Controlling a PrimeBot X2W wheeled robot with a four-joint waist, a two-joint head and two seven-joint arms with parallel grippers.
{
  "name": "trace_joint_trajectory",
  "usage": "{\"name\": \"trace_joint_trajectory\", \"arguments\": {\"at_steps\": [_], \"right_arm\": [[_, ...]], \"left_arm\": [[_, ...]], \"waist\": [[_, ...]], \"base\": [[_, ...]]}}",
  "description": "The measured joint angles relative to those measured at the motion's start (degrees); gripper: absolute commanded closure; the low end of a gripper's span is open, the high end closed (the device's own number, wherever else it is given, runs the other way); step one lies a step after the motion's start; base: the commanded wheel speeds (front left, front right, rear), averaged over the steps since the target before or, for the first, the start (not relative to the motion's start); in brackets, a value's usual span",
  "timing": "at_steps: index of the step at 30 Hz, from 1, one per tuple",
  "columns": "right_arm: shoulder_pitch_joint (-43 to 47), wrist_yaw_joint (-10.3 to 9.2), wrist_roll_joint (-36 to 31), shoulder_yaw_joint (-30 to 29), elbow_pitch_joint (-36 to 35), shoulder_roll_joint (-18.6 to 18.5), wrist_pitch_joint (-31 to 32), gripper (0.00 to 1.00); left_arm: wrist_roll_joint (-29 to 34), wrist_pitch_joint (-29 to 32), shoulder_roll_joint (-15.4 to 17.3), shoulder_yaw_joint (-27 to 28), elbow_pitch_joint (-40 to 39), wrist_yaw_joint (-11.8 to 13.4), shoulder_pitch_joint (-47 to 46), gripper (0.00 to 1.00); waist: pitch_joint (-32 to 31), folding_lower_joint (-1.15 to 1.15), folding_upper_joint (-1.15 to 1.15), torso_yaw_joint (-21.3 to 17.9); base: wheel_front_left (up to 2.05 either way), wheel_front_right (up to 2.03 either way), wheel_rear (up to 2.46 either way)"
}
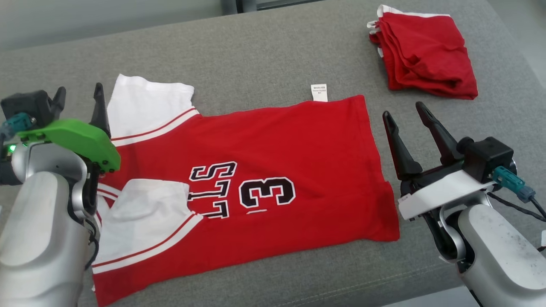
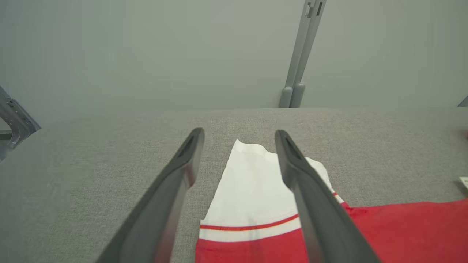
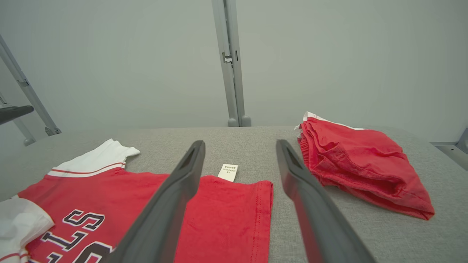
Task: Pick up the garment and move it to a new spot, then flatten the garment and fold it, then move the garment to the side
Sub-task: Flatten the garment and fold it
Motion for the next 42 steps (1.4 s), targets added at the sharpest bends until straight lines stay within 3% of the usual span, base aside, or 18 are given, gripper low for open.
{"name": "trace_joint_trajectory", "arguments": {"at_steps": [9,17,42], "right_arm": [[-2.58,0.0,-1.36,-0.09,-2.77,0.01,0.0,0.0],[-3.93,0.0,-1.41,-1.63,-2.96,0.04,-0.01,0.0],[-5.09,0.56,-2.41,-1.74,-2.78,0.58,-0.01,0.0]], "left_arm": [[1.85,6.21,4.22,0.44,6.57,0.27,-6.5,0.0],[3.04,8.25,3.93,0.1,10.9,0.29,-12.79,0.0],[4.86,3.69,4.25,1.8,20.3,0.8,-18.94,0.0]], "waist": [[6.61,0.0,0.0,-4.31],[12.54,0.01,0.0,-6.99],[16.44,0.0,0.0,-8.27]], "base": [[0.0,0.0,0.0],[0.0,0.0,0.0],[0.0,0.0,0.0]]}}
